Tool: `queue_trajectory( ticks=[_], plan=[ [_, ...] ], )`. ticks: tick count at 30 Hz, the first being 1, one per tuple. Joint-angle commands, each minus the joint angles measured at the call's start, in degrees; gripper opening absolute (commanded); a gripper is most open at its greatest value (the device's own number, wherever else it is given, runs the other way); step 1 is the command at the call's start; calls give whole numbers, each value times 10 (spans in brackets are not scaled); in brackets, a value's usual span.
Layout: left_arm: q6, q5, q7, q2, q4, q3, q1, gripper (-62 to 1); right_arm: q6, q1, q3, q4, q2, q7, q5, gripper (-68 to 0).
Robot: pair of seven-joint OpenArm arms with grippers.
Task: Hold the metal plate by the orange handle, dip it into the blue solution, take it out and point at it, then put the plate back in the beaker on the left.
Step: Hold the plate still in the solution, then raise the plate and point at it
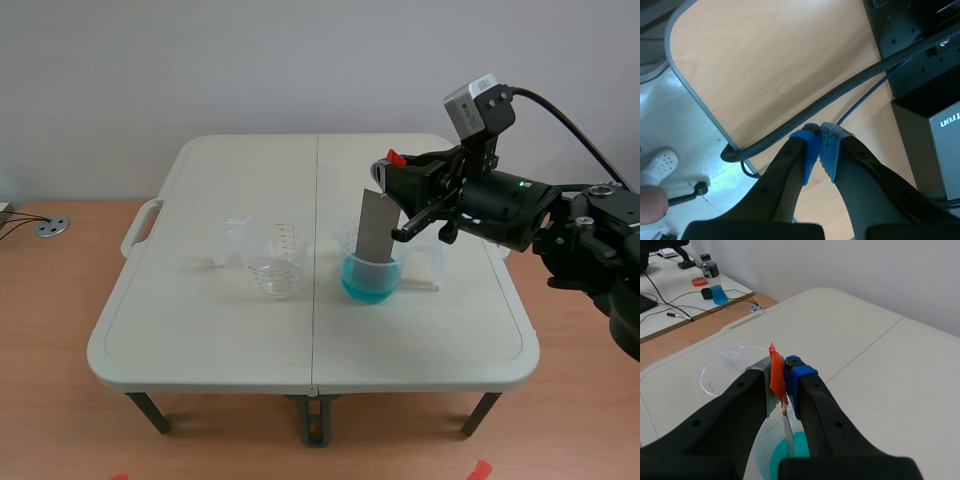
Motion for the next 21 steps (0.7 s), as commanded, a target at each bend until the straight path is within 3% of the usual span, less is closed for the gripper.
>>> queue_trajectory(
  ticks=[1,10,21],
  plan=[
    [-3,-3,-3,1,3,0,6,-592,2,10,7,0,2,13,7,-664],
    [-3,-3,-3,1,3,0,6,-592,3,10,8,1,3,43,7,-664],
    [-3,-3,-3,1,3,0,6,-592,22,10,9,33,24,73,7,-664]
  ],
)
